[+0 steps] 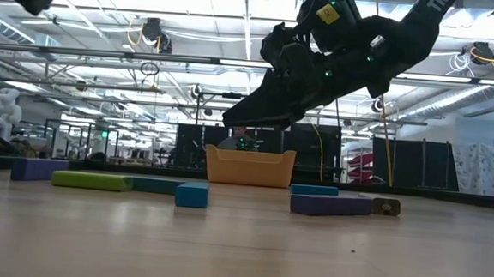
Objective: Sort blocks by size
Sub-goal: Put the left small violet rectangle block into the green bin
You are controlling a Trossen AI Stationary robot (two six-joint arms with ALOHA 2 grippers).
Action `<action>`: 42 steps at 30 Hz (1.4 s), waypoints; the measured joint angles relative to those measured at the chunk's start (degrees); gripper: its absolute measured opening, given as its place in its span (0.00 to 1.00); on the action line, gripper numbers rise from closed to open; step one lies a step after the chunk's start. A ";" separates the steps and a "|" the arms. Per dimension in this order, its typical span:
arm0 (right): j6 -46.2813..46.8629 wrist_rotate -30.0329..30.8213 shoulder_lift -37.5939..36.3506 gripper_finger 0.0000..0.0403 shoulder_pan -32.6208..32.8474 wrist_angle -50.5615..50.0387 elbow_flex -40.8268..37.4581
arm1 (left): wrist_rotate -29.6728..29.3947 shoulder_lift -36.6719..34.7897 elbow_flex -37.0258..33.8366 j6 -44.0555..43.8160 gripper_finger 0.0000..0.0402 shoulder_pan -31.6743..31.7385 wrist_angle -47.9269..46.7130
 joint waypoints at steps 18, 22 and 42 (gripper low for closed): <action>0.03 0.00 0.00 0.24 -0.01 -0.20 0.00 | -14.20 -1.56 0.00 -4.12 0.48 11.69 -3.27; 0.01 -0.10 0.00 0.24 0.02 -0.67 0.00 | -17.71 -1.54 0.00 -5.07 0.48 12.66 -3.02; 12.28 2.16 0.02 0.24 0.70 -0.84 0.00 | -29.76 -1.54 0.00 -6.22 0.48 15.11 -1.68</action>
